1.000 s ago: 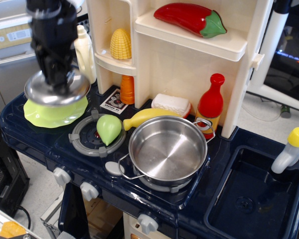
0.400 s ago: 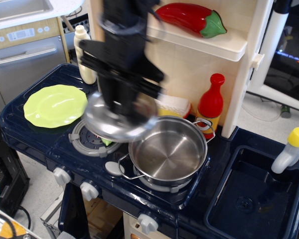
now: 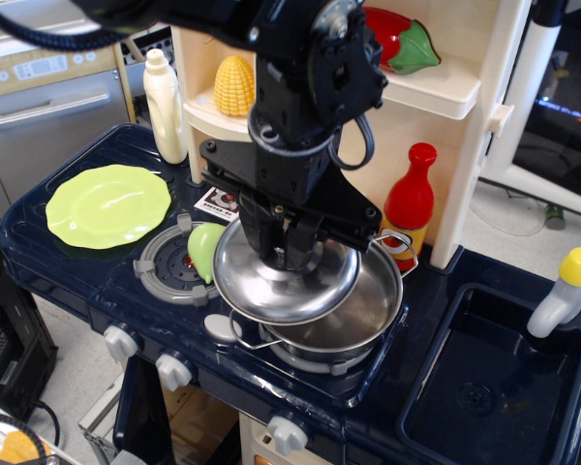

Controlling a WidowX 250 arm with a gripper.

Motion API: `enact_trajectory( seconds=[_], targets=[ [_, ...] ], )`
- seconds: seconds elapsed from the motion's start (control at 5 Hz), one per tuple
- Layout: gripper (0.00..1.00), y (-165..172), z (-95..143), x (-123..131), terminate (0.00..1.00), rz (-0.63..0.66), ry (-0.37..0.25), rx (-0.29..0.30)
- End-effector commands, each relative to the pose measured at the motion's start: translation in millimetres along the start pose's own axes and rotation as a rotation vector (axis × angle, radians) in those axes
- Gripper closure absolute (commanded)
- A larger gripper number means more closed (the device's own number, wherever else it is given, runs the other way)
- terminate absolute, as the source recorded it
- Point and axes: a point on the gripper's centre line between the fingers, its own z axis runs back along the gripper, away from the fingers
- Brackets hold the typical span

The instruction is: Put lid on pot or pan

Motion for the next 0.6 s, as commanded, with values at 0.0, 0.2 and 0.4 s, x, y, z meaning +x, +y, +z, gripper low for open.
enact_trajectory(
  seconds=[0.0,0.2,0.4],
  targets=[
    [1.00,-9.2,-6.7,17.4,0.00,-0.011,-0.048,-0.020],
    [1.00,-16.7,-13.0,20.9,0.00,-0.016,-0.061,-0.045],
    [1.00,-22.8,-20.4,21.6,0.00,-0.005,-0.079,-0.057]
  ],
)
